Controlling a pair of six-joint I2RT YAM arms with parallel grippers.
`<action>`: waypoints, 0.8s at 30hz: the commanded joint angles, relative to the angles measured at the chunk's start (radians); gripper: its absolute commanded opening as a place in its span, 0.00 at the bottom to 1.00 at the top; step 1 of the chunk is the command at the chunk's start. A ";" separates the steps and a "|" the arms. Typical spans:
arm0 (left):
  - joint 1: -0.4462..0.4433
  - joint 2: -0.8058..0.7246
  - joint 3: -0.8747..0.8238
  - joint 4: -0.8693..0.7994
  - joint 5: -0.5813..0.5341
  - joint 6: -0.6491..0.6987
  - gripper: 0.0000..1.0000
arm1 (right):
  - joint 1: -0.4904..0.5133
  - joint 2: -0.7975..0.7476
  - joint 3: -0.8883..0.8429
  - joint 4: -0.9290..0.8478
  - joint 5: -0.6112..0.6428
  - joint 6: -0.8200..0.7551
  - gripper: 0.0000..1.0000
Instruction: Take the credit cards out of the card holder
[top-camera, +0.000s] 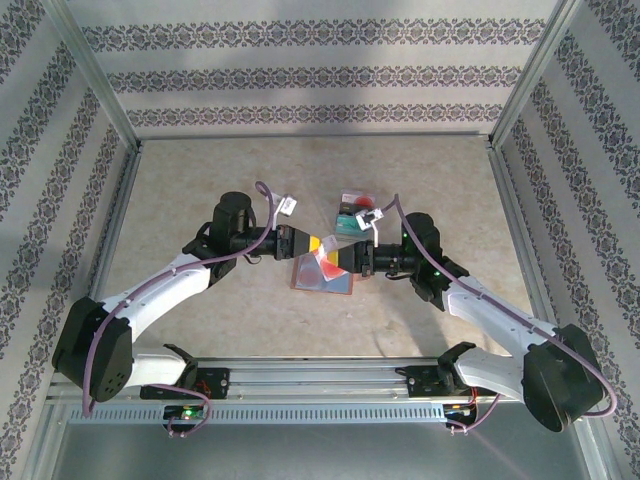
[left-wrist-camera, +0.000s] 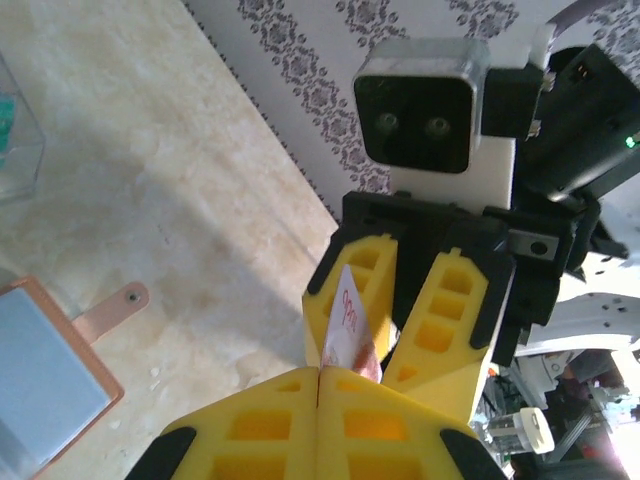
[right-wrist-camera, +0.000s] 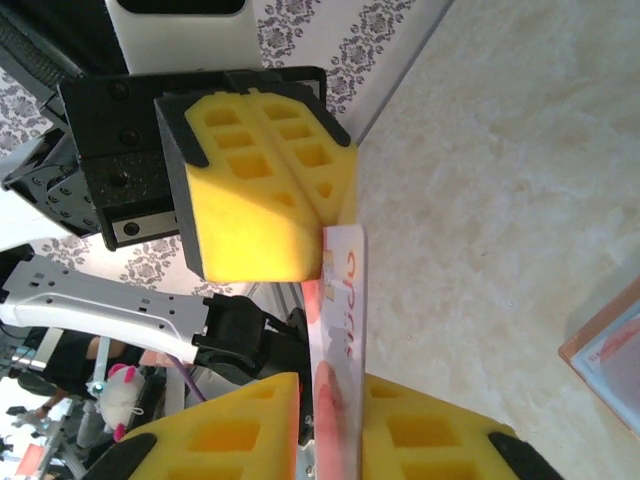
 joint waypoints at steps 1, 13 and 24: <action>0.002 0.004 -0.008 0.098 -0.022 -0.034 0.00 | 0.019 -0.023 -0.014 0.057 -0.023 0.004 0.13; 0.042 -0.056 -0.030 0.038 -0.061 -0.003 0.00 | -0.010 -0.038 -0.023 0.046 -0.025 0.005 0.17; 0.046 -0.045 -0.036 0.056 -0.063 -0.012 0.00 | -0.008 -0.052 -0.017 0.036 -0.013 0.002 0.00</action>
